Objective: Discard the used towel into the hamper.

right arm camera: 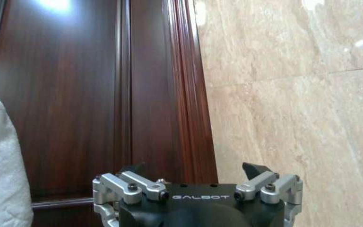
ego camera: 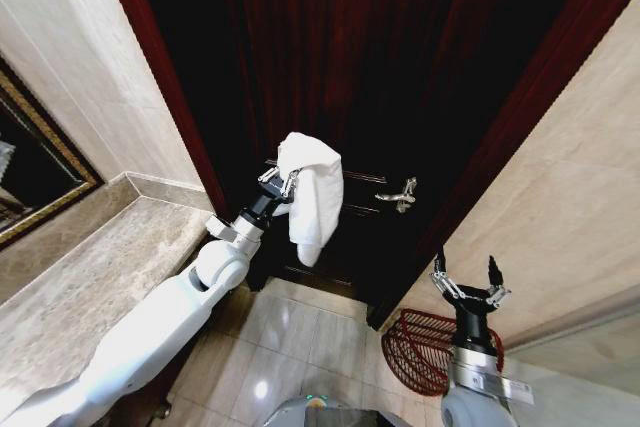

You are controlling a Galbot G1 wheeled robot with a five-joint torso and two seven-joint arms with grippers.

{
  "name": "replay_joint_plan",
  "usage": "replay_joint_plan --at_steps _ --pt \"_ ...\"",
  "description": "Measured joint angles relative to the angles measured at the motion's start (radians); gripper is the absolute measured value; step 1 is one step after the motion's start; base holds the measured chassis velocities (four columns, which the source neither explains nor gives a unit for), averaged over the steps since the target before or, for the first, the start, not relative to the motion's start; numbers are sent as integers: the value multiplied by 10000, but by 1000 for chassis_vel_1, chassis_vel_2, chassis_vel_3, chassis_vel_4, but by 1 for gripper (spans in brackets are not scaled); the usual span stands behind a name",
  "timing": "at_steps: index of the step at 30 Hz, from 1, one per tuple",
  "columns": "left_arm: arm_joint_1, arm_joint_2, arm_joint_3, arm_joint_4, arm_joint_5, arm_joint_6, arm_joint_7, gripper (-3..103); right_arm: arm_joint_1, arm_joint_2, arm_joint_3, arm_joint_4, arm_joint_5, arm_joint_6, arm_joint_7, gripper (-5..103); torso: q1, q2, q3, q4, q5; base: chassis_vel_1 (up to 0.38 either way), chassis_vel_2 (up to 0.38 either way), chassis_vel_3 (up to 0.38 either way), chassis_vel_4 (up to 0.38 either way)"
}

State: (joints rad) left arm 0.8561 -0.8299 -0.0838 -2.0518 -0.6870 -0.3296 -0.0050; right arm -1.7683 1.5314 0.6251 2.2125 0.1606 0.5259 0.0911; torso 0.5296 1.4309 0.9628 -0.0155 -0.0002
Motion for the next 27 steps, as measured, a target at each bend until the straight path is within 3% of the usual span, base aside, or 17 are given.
replay_joint_plan --at_steps 6,18,27 --pt "192 -17 -83 -82 27 0 -18 7 -4 -7 -11 -3 -4 23 -14 100 -4 1 -1 -8 7 157 -155 -163 163" --pt "342 -68 -116 -141 49 32 -117 7 -12 43 7 -24 -42 126 23 100 -20 12 -7 1 3 228 -218 -226 225" --pt "404 -118 -105 -25 314 56 -35 7 -17 117 13 -95 -131 195 25 100 8 -1 3 -2 1 -20 -3 -5 -13"
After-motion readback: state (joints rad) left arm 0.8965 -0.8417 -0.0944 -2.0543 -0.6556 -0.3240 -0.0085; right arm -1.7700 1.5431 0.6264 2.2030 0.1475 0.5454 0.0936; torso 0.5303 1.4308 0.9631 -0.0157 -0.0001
